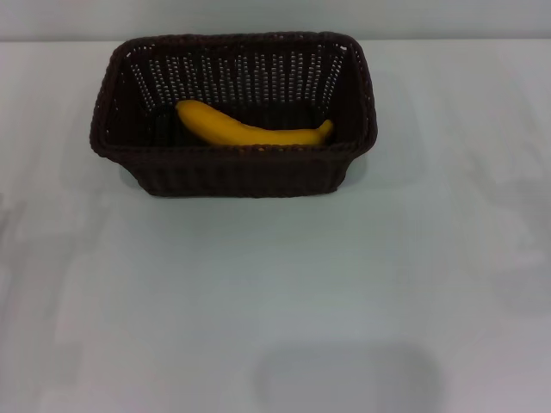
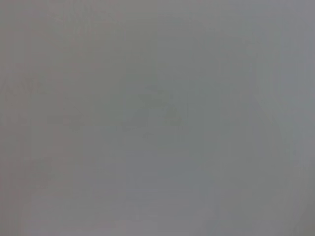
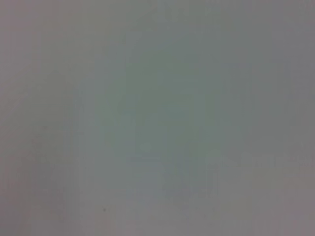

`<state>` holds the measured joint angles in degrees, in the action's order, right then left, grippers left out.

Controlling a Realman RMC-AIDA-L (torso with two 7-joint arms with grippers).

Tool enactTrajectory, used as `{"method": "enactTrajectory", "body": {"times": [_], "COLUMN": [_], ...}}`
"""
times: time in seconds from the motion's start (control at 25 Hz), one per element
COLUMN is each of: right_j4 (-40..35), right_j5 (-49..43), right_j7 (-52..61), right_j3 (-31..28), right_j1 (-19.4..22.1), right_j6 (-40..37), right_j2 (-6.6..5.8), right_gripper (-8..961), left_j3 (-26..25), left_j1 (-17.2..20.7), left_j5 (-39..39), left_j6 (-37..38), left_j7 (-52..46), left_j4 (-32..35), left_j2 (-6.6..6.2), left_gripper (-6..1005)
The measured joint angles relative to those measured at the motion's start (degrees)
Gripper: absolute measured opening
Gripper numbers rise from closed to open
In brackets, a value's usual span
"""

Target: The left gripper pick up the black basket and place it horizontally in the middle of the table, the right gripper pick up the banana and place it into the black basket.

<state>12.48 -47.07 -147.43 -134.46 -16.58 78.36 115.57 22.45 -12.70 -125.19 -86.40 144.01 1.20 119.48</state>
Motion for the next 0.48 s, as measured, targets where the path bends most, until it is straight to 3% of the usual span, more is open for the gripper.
{"method": "enactTrajectory", "body": {"times": [0.48], "right_j4": [0.0], "right_j5": [0.7], "right_j7": [0.29], "right_j3": [-0.09], "right_j1": [-0.03], "right_j6": [0.92], "right_j2": [0.01], "right_gripper": [872], "left_j3": [-0.18], "left_j1": [0.08], "left_j5": [-0.73], "left_j6": [-4.09], "left_j7": [0.29], "left_j4": [-0.61], "left_j2": [0.02], "left_gripper": [865]}}
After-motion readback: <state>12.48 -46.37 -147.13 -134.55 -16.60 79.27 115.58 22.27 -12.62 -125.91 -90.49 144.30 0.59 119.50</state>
